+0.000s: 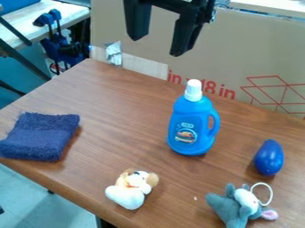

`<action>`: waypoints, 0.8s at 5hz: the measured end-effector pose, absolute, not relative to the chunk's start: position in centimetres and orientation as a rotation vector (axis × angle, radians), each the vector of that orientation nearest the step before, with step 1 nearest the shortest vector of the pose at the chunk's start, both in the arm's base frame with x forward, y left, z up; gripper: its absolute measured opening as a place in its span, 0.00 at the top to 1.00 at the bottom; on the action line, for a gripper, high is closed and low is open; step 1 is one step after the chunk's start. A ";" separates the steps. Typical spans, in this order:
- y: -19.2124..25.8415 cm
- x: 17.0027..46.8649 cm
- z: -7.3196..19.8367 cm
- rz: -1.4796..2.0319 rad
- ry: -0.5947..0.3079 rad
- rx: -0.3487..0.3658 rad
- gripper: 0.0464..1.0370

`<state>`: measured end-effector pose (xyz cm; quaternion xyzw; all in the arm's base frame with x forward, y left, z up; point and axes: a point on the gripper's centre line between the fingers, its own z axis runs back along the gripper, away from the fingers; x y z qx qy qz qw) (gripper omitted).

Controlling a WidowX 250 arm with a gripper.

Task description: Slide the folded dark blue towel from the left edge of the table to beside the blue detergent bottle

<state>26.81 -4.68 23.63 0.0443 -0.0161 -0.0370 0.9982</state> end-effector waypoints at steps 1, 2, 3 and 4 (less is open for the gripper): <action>-4.4 26.8 22.7 -0.068 0.001 0.092 0.03; -0.2 27.1 20.9 0.055 0.018 0.067 0.03; 4.7 26.4 20.0 0.158 0.011 0.047 0.03; 8.8 25.4 18.8 0.222 0.010 0.045 0.03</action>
